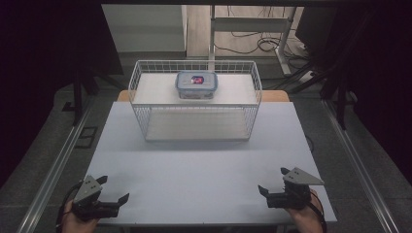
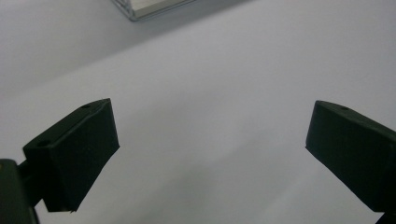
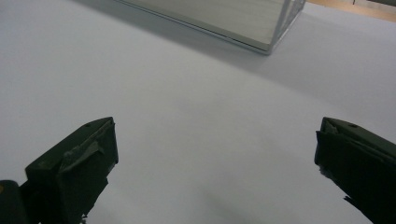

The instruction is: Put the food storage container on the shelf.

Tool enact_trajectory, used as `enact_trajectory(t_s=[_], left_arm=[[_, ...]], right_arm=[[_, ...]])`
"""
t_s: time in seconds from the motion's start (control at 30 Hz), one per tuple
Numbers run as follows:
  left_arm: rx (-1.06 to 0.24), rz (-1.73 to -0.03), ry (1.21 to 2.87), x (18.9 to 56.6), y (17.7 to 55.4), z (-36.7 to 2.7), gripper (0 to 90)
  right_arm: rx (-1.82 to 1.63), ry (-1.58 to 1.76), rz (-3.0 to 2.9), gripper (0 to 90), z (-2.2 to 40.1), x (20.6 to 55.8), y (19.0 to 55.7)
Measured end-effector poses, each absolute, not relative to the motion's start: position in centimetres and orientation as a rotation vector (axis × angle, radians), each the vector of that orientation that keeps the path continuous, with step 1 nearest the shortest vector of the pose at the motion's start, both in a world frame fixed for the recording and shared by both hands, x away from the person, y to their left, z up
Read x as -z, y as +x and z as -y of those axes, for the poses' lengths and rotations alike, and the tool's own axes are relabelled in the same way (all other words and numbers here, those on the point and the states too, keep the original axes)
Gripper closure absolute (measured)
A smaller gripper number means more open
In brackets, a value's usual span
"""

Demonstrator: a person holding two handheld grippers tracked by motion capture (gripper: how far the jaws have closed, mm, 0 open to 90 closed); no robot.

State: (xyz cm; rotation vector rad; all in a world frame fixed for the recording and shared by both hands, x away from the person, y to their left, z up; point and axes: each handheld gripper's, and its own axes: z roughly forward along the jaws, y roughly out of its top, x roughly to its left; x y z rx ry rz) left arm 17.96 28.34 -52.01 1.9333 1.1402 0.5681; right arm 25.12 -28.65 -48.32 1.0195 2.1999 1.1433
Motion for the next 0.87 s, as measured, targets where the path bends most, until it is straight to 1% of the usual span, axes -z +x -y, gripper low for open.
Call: enact_trajectory(t_s=[0.4, 0.6, 0.7, 0.87], left_arm=[[-0.535, -1.21, 1.94, 53.7, 17.6, -30.0, 1.4], [-0.493, -1.24, 1.97, 54.4, 17.9, -30.2, 0.9], [-0.45, -1.269, 2.002, 55.0, 18.2, -30.2, 0.8], [-0.441, -1.271, 2.007, 55.1, 18.3, -30.1, 0.7]], right_arm=[[-1.071, 1.106, -2.207, 0.0, 30.8, 49.7, 24.5], [-1.025, 1.141, -2.259, 0.0, 31.0, 50.5, 24.6], [-1.025, 1.146, -2.26, 0.0, 31.0, 50.5, 24.6], [-1.016, 1.145, -2.276, 0.0, 31.0, 50.6, 24.7]])
